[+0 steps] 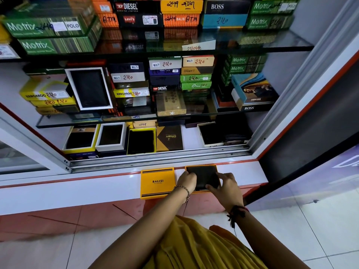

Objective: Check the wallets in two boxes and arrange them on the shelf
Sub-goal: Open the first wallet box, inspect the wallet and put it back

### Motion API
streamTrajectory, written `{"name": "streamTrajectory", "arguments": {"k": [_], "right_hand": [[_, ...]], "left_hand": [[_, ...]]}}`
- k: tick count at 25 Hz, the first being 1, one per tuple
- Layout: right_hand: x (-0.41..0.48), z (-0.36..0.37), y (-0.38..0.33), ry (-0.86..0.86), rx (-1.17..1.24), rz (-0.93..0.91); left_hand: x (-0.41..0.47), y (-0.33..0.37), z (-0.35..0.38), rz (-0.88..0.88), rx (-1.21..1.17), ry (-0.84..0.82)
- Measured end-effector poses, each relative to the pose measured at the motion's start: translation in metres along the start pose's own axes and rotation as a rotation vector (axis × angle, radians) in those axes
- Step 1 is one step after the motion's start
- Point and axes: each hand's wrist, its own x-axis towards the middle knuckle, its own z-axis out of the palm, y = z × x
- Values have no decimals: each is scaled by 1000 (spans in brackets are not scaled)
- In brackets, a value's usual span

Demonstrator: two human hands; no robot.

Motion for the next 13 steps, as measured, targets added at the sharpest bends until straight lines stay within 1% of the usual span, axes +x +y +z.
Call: {"name": "streamTrajectory", "arguments": {"k": [3,5,7,10,13], "right_hand": [[10,-2,5,-64,97,30],[20,-3,9,-89,186,72],[25,-5,9,-95,256,112],[30,-4,10,-49,286,113],[29,-4,11,9,320,85]], "left_hand": [[23,-8,1,-82,-116,-33],[44,-20,1,-101,-179,-48],[23,-8,-4,-128,-261,-40],[8,-2,-10,-148,-330,-47],[8,-3,-10,-136,-338,-47]]}}
